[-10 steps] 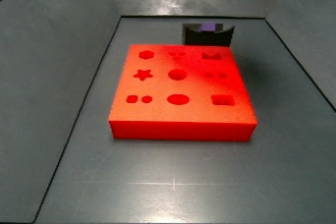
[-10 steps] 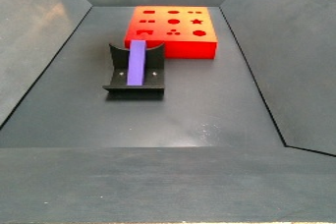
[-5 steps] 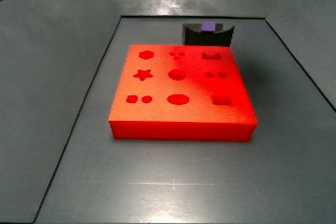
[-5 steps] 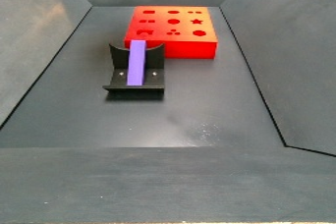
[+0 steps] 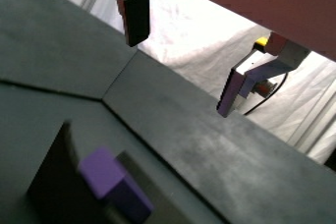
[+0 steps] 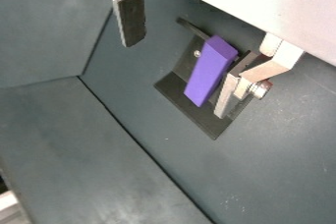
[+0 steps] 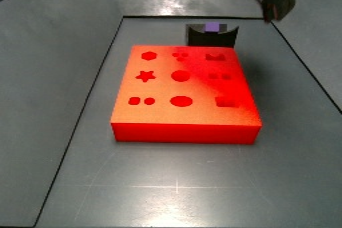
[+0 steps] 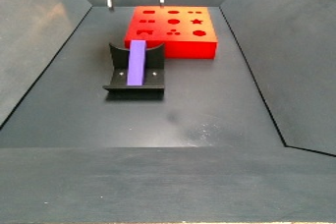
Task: Pick up the rectangle object. Move up. Place the rectangle object on the fixture. Regrasp the rectangle object. Move to above the board. Insert the rectangle object.
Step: Regrasp the rectangle object.
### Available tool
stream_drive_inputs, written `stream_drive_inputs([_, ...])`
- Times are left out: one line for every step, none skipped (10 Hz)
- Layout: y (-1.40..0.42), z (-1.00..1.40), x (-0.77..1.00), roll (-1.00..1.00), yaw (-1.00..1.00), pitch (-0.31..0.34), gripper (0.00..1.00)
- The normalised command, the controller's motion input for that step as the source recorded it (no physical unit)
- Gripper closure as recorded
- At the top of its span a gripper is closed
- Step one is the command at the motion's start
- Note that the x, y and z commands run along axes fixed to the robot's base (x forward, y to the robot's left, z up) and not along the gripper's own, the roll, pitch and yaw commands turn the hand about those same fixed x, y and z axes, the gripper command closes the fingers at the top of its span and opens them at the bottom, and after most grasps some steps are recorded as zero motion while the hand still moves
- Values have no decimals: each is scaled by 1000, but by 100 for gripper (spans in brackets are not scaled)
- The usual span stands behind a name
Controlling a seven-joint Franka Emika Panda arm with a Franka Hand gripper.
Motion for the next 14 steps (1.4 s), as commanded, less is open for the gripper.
stream_drive_inputs([46, -1000, 90, 141, 160, -1, 0])
stream_drive_inputs([40, -1000, 101, 128, 145, -25, 0])
stream_drive_inputs([33, -1000, 112, 111, 118, -48, 0])
stream_drive_inputs([30, -1000, 120, 106, 104, -60, 0])
stream_drive_inputs([23, -1000, 129, 92, 74, -72, 0])
stream_drive_inputs([18, -912, 122, 87, 61, -78, 0])
stream_drive_inputs([5, -656, 94, 76, 30, -78, 0])
stream_drive_inputs([0, -510, 82, 72, 12, -78, 0])
stream_drive_inputs([-1, -368, 74, 67, 1, -74, 0])
stream_drive_inputs([0, -273, 72, 64, -7, -66, 0])
stream_drive_inputs([-12, -170, 11, 56, -17, -44, 0])
stream_drive_inputs([-11, -170, 11, 56, -18, -44, 0])
stream_drive_inputs([-11, -170, 11, 56, -18, -44, 0])
stream_drive_inputs([-10, -170, 11, 55, -18, -44, 0])
